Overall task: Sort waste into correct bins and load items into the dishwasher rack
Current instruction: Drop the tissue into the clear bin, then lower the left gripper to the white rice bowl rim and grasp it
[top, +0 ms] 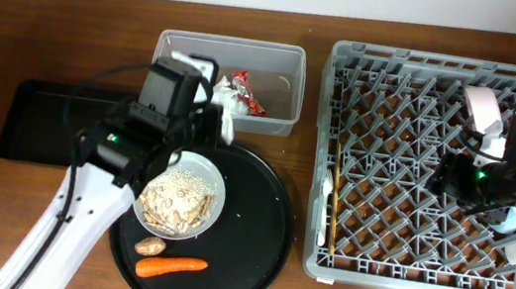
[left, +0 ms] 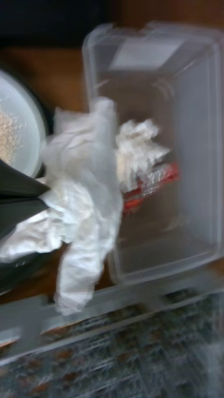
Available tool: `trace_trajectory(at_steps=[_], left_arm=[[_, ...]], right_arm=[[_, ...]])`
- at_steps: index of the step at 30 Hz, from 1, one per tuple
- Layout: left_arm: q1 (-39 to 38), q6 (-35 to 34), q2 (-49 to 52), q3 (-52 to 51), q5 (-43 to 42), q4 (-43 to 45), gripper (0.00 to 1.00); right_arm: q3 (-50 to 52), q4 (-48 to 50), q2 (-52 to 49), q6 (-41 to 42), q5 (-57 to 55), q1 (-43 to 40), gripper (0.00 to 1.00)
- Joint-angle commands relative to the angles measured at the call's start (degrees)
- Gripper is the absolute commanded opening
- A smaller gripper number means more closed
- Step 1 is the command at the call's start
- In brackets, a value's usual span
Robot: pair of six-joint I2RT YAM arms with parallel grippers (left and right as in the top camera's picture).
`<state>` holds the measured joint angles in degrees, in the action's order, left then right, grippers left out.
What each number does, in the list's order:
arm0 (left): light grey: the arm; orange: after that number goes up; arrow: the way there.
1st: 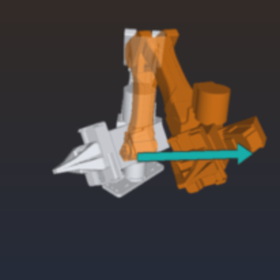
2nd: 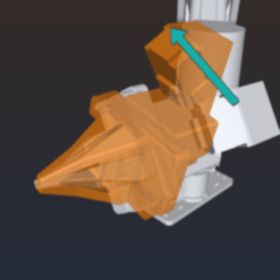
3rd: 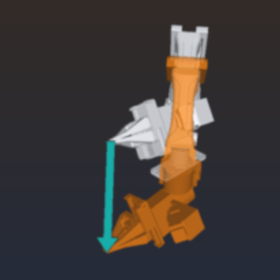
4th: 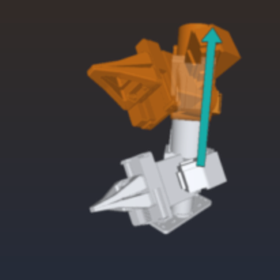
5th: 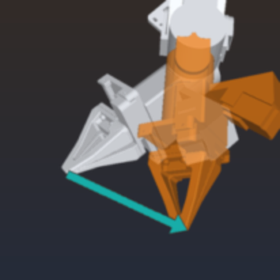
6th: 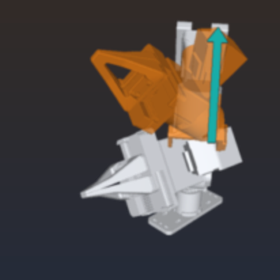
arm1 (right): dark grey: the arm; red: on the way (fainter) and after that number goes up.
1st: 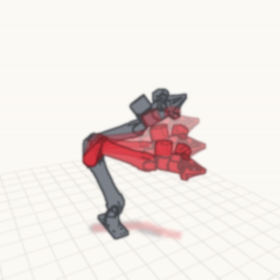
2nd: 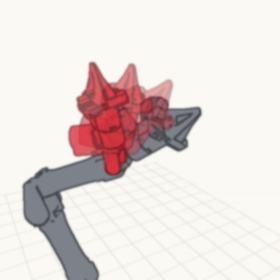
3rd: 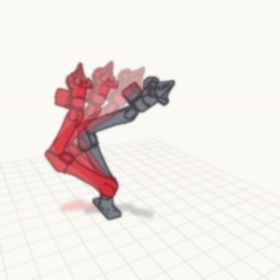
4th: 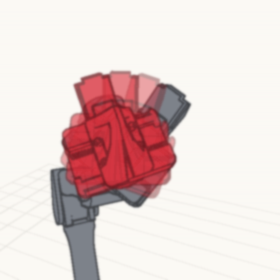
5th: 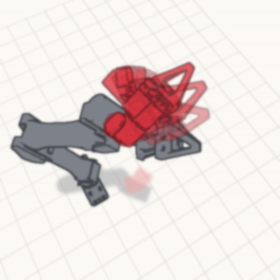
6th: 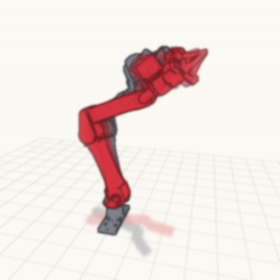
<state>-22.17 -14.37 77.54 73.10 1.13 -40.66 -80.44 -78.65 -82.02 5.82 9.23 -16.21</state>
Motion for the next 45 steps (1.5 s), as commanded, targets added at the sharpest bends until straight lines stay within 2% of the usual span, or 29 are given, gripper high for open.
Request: trace_trajectory(at_steps=[1,3,6,7,8,9,10,12,14,15,17,19,22,23,24,29,32,37,38,41,44,45], left_arm=[[0.1,0.3,5.8,0.5,8.2,9.8,0.0],[1.3,0.3,12.8,0.5,8.2,19.2,0.0],[3.1,0.3,20.1,0.5,7.5,24.8,0.0],[3.5,0.3,21.4,0.5,7.5,25.0,0.16],[3.7,0.3,21.6,0.5,7.5,25.1,0.38],[3.7,0.3,21.2,0.9,7.5,25.2,0.66],[3.7,2.3,19.6,2.1,7.1,24.3,0.78],[3.7,4.0,16.2,3.4,7.3,20.2,0.81],[3.7,3.7,10.0,4.2,0.8,3.3,0.87],[3.4,3.3,9.1,4.2,-4.8,-4.1,0.99],[2.6,0.5,9.4,3.2,-9.6,-10.9,0.99],[0.6,-5.4,9.9,-0.4,-10.0,-12.5,0.99],[-4.0,-7.2,9.9,-7.5,-10.0,-8.7,0.9],[-5.7,-9.1,9.9,-10.6,-10.0,-6.3,0.81],[-6.8,-10.6,9.9,-12.9,-10.0,-4.3,0.78],[-10.5,-13.3,9.9,-20.2,-10.5,3.8,0.76],[-10.5,-13.5,10.3,-22.1,-10.3,5.2,0.75],[-10.5,-13.5,17.0,-22.7,-11.9,6.0,0.72],[-10.5,-13.5,18.9,-22.7,-11.9,6.0,0.67],[-10.4,-13.4,19.6,-22.7,-11.8,5.9,0.45],[-10.4,-12.8,19.6,-22.7,-10.0,5.9,0.28],[-10.4,-12.8,19.6,-22.7,-8.9,5.9,0.25]], right_arm=[[0.0,0.0,0.2,-0.5,0.7,-0.3,0.72],[0.0,0.0,0.2,-0.5,0.7,-0.3,0.72],[0.0,0.0,0.2,-0.5,0.7,-0.3,0.72],[0.0,0.0,0.2,-0.5,0.7,-0.3,0.72],[0.0,0.0,0.2,-0.5,0.7,-0.3,0.72],[0.0,0.0,0.2,-0.5,0.7,-0.3,0.72],[0.0,0.0,0.2,-0.5,0.7,-0.3,0.72],[0.0,0.0,0.2,-0.5,0.7,-0.3,0.72],[0.0,0.1,0.2,-0.5,0.7,-0.3,0.72],[0.0,0.2,0.2,-0.5,0.7,-0.3,0.72],[0.0,0.2,0.2,-0.5,0.7,-0.3,0.72],[0.0,0.0,0.2,-0.5,0.7,-0.3,0.72],[0.0,0.0,0.2,-0.5,0.7,-0.3,0.72],[0.0,0.0,0.2,-0.5,0.7,-0.3,0.72],[0.0,0.0,0.2,-0.5,0.7,-0.3,0.72],[0.0,0.0,0.2,-0.5,0.7,-0.3,0.72],[0.0,0.0,0.2,-0.5,0.7,-0.3,0.72],[0.0,0.0,0.2,-0.5,0.7,-0.3,0.72],[0.0,0.0,0.2,-0.5,0.7,-0.3,0.72],[0.0,0.0,0.2,-0.5,0.7,-0.3,0.72],[0.0,0.0,0.2,-0.5,0.7,-0.3,0.72],[0.0,0.0,0.2,-0.5,0.7,-0.3,0.72]])
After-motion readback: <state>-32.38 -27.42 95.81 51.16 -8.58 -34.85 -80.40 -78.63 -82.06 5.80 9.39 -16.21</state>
